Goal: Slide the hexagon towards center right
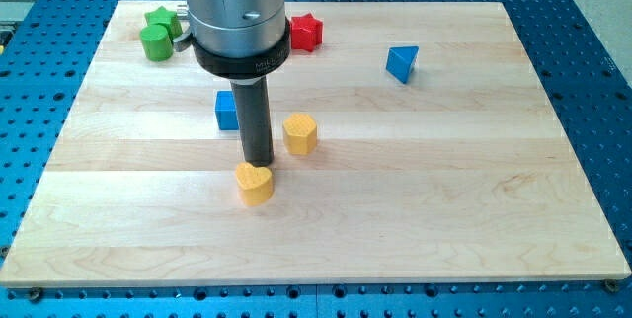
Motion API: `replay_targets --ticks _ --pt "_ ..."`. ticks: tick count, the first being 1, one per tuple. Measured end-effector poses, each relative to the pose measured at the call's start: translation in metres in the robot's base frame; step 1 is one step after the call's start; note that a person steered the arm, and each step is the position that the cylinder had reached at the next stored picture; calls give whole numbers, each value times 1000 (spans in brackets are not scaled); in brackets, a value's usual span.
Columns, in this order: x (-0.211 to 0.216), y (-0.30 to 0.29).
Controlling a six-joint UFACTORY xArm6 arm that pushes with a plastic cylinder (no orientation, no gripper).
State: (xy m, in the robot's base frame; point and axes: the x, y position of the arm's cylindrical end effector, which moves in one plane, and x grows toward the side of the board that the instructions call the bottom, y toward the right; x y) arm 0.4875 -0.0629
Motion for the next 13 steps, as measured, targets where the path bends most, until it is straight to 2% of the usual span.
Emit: replay_targets --ticks 2,5,10,13 --pt "-30 -15" --pt "-78 30" --pt "-74 105" --pt "-67 113"
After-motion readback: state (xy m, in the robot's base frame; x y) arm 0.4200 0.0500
